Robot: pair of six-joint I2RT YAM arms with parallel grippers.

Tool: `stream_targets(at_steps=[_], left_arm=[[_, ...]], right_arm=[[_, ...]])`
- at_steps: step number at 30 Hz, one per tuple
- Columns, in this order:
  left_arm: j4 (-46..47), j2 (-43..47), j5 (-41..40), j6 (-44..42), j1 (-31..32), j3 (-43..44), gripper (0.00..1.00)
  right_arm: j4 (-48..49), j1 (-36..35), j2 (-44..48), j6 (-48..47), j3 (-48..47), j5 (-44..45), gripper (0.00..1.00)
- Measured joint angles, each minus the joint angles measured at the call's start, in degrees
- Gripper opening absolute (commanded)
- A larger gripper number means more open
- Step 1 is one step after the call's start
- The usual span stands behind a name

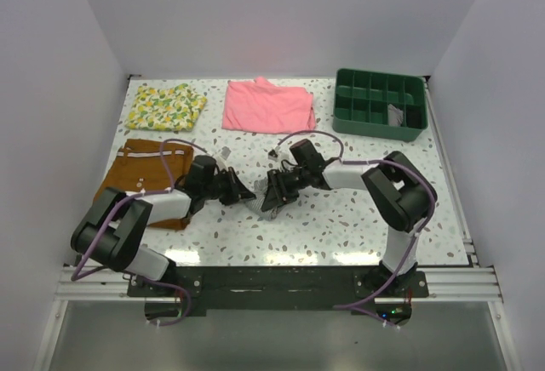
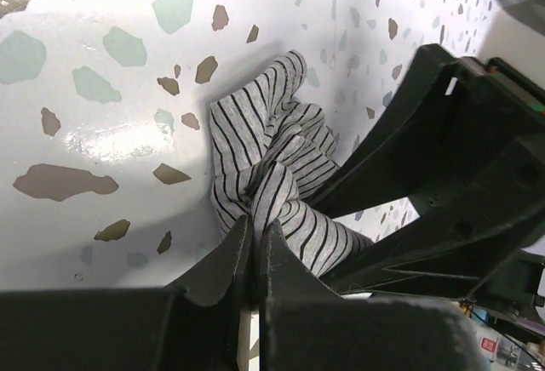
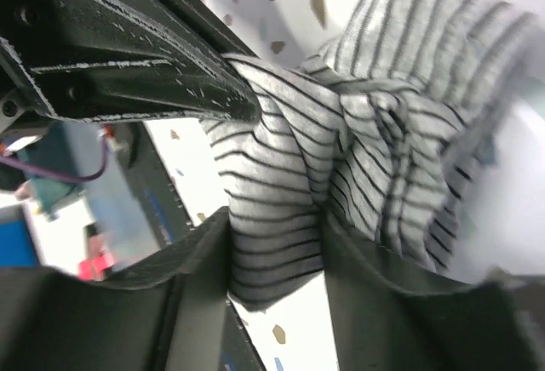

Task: Roll the underwear
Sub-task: Roll the underwear to the center of the board.

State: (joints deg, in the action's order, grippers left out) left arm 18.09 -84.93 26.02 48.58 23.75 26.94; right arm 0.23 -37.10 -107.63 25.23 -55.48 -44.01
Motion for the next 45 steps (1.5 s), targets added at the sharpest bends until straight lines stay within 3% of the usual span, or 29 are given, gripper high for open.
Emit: stream_targets(at_steps=[4,10,13,21,30,45], left_arm=[[-4.74,-0.33,-1.64,-1.57,1.09,2.97,0.0],[-10.21,-0.81,-3.8,-3.39,2.27,6.25,0.0],[-11.87,-1.38,-4.28,-3.85,2.82,7.65,0.0],[-15.04,-1.86,-5.25,-4.44,3.43,9.66,0.0],[-16.24,-2.08,-5.4,-4.7,3.45,10.36,0.0],[-19.63,-3.17,-5.7,-5.33,3.45,12.61,0.0]], right_arm=[[-3.21,-0.02,6.29,-1.33,2.12,7.21,0.56],[-9.03,-0.92,19.82,-6.05,2.75,19.56,0.58],[-11.56,-3.37,22.21,-9.07,1.75,24.68,0.58],[-17.22,-15.76,18.86,-16.11,-2.14,40.44,0.58],[-19.12,-21.11,17.66,-19.87,-2.43,52.37,0.58],[-19.23,-25.51,16.59,-25.64,-4.42,56.63,0.58]])
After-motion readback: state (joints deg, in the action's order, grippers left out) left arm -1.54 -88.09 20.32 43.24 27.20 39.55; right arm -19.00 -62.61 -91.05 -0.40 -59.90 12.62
